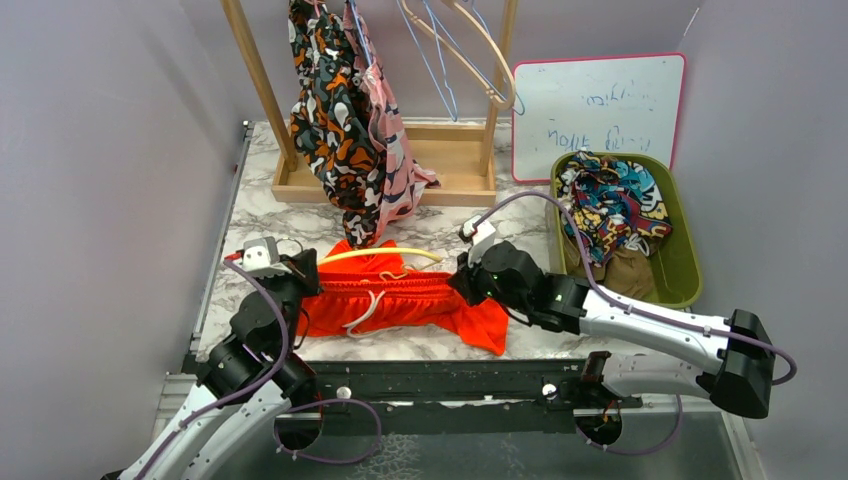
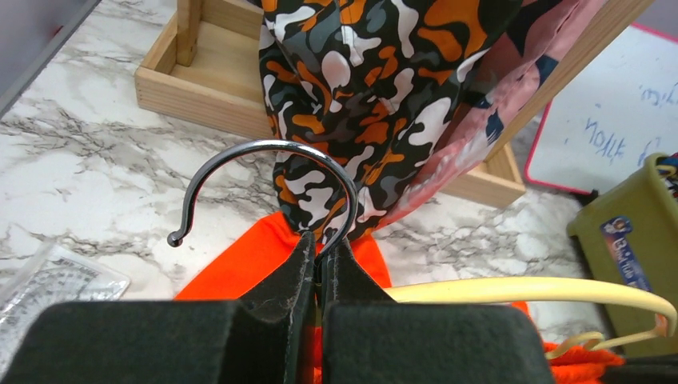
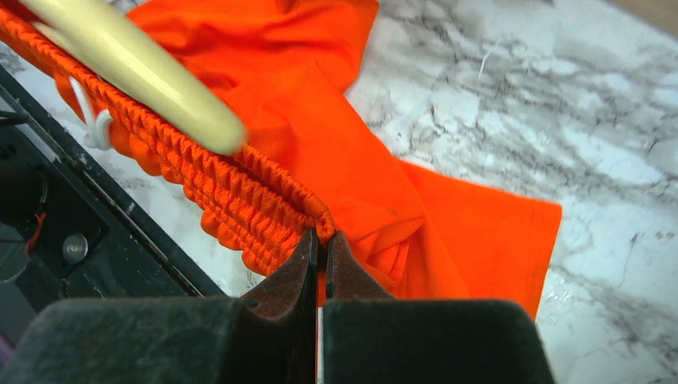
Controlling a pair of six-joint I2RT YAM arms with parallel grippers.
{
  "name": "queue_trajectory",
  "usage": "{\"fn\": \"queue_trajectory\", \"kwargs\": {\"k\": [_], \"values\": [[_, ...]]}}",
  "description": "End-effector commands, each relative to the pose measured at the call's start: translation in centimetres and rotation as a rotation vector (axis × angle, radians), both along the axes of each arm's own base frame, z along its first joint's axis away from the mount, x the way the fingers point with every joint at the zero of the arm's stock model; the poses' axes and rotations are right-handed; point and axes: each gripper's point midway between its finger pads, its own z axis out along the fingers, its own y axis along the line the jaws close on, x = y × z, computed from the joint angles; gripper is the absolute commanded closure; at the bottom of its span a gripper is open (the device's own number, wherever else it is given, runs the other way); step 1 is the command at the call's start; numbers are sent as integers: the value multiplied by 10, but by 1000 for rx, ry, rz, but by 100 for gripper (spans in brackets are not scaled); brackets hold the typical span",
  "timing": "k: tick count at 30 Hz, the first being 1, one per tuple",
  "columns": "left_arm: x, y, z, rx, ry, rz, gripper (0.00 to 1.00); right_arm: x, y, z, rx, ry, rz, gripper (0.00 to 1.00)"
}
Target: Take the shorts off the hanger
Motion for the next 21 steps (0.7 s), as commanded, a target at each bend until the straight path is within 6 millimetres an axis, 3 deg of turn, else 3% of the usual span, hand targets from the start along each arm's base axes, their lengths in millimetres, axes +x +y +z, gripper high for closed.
{"fn": "queue_trajectory", "kwargs": {"k": [1, 6, 11, 14, 16, 19, 21], "values": [[-2, 35, 27, -48, -75, 178, 100, 3, -42, -41, -135, 63, -132, 99], [0, 29, 25, -37, -62, 153, 100, -6, -19, -47, -74, 112, -48, 99], [7, 12, 21, -2, -49, 80, 100, -11, 8, -38, -8, 150, 32, 97], [12, 1, 15, 29, -22, 36, 100, -19, 14, -20, 14, 186, 62, 85], [14, -4, 11, 45, -3, 24, 100, -23, 10, -4, 39, 156, 89, 70], [16, -7, 8, 58, 12, 17, 100, -27, -6, -1, 5, 111, 103, 52], [17, -8, 7, 67, 17, 12, 100, -29, -17, -2, -20, 90, 103, 48]]}}
